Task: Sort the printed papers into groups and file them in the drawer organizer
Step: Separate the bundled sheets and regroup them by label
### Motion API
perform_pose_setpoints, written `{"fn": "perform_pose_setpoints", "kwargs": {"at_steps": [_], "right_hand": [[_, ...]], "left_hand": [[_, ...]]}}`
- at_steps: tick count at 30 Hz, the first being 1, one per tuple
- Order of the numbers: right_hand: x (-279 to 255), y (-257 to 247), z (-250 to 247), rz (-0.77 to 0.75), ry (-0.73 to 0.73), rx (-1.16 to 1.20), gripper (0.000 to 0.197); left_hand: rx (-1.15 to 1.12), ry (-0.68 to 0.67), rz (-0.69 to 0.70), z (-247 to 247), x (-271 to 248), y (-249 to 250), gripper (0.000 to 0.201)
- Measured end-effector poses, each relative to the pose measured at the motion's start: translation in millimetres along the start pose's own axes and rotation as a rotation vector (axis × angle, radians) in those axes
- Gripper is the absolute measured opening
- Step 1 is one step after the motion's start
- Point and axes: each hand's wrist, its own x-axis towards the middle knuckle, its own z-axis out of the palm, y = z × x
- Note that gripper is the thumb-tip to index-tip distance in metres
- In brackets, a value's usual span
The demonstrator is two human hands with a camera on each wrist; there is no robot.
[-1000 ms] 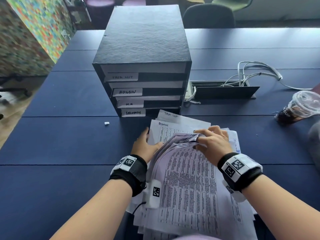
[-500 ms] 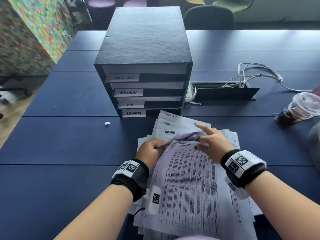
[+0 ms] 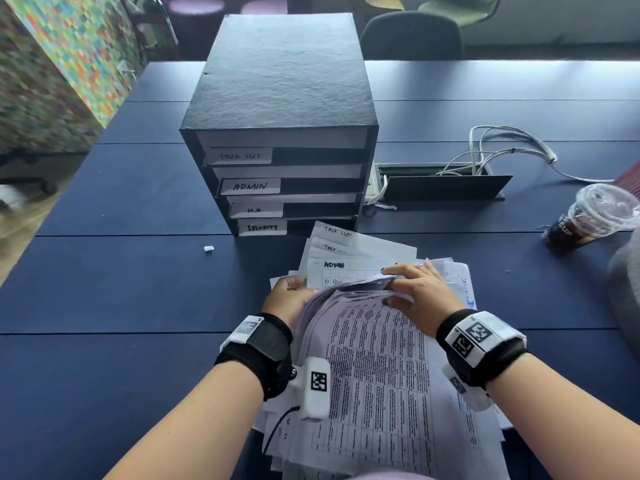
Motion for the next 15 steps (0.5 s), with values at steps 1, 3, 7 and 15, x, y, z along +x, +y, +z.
{"fn": "perform_pose_setpoints", "kwargs": {"at_steps": [1, 3, 7, 15], "right_hand": [[-0.8, 0.2, 0.3, -0.004, 0.003, 0.008, 0.018], [-2.0, 0.2, 0.2, -0.013, 0.002, 0.013, 0.016], [-0.5, -0.8, -2.6, -0.017, -0.007, 0.020, 0.016], [-0.9, -0.3, -0.4, -0.015, -0.004, 0.050, 0.013]], "left_hand": [[0.011, 0.001, 0.022, -0.2, 0.1, 0.5, 0.041], [0.071, -0.001, 0.106, -0.5, -0.6, 0.6, 0.039], [0.181, -0.091, 0.189, 1.9, -7.8, 4.9, 0.022], [0.296, -0.069, 0.200, 4.1, -4.2, 3.7, 0.044]]}}
